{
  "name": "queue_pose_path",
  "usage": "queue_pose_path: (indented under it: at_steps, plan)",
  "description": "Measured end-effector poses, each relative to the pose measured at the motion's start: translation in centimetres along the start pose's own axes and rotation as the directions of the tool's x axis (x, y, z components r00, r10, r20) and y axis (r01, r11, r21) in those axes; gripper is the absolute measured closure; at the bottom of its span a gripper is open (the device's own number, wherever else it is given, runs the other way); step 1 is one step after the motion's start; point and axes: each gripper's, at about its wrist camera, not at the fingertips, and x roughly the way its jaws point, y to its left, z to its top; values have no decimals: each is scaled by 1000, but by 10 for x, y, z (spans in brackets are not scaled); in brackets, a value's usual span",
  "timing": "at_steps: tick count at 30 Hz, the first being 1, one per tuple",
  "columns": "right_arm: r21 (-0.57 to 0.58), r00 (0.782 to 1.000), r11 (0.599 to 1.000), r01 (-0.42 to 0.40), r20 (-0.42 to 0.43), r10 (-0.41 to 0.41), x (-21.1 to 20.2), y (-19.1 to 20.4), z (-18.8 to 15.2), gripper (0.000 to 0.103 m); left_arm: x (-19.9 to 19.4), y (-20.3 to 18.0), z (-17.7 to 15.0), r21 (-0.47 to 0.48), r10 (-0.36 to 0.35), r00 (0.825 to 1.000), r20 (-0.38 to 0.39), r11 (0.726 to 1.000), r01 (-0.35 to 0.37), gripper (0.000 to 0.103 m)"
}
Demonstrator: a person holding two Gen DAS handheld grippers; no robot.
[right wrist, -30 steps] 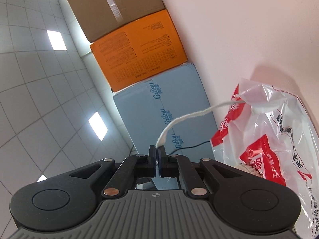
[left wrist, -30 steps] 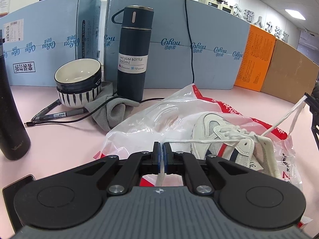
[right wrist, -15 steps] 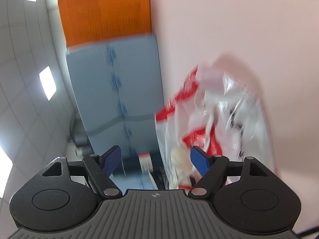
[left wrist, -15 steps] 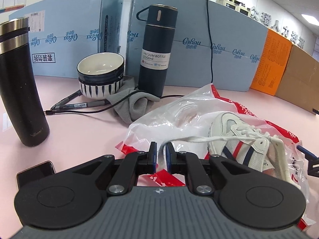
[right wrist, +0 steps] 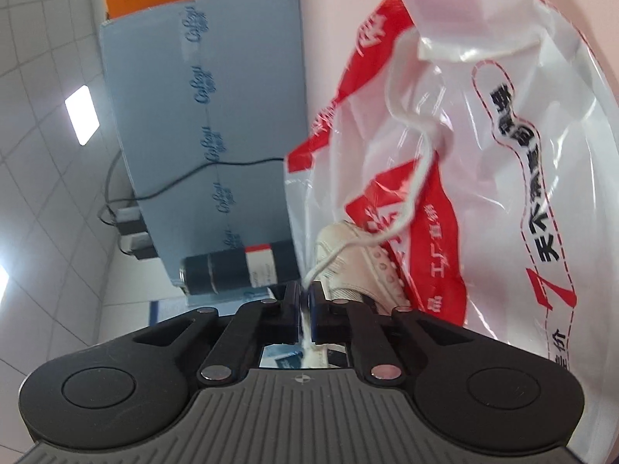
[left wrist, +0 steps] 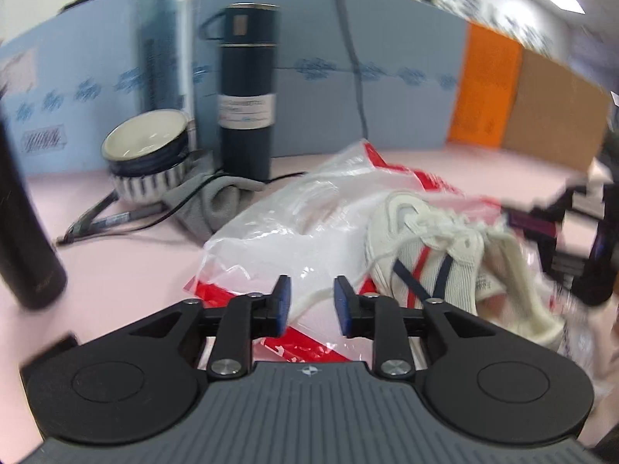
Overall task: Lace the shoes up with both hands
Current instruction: 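Pull the lace taut with the right tool while the left tool pinches it at the eyelets, then open the left tool and release the white lace end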
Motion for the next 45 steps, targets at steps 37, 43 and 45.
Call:
queue_pose_path:
  at_steps: [37,43,45]
  plan:
    - [81,962,988,132,228,-147,-61,10,35,26,-40,43,-34,-135,232,973,5,964,-229,58]
    - [27,969,987,161,185,-164,-52,15,35,22,-39,40,-50,-39,260,965,-41,964,-261,57]
    - [24,971,984,174,164,-175,-47,13,34,21,-30,38,-51,45,278,958,-68,960,-276,57]
